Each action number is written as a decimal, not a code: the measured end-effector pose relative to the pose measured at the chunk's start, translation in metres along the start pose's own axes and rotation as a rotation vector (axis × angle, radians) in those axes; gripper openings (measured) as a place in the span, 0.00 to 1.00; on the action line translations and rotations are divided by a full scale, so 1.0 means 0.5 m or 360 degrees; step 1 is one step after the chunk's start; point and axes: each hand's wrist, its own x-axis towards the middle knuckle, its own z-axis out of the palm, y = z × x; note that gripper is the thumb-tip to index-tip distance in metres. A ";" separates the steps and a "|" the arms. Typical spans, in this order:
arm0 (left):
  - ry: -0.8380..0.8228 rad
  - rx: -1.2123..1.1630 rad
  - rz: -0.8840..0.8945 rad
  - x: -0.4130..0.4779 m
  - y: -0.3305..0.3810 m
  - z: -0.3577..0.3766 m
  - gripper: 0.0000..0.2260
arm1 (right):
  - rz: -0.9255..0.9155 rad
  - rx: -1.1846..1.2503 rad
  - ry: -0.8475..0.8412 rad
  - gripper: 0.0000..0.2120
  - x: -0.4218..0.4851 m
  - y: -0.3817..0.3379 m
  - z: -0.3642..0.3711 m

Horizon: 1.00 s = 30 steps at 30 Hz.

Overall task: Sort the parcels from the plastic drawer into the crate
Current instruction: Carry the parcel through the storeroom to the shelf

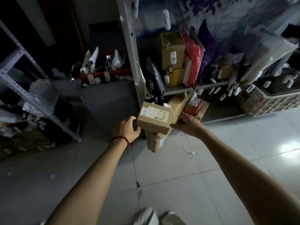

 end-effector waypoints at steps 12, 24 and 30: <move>-0.0435 -0.0100 -0.0114 0.192 -0.058 0.084 0.25 | 0.0357 0.0202 -0.0079 0.42 0.136 -0.006 0.078; -0.0875 -0.0042 -0.0138 0.401 -0.078 0.123 0.51 | 0.0728 0.0311 -0.0268 0.57 0.276 0.020 0.130; -0.0817 -0.0221 -0.0155 0.430 -0.072 0.144 0.51 | 0.0750 0.0544 -0.0247 0.46 0.314 0.023 0.145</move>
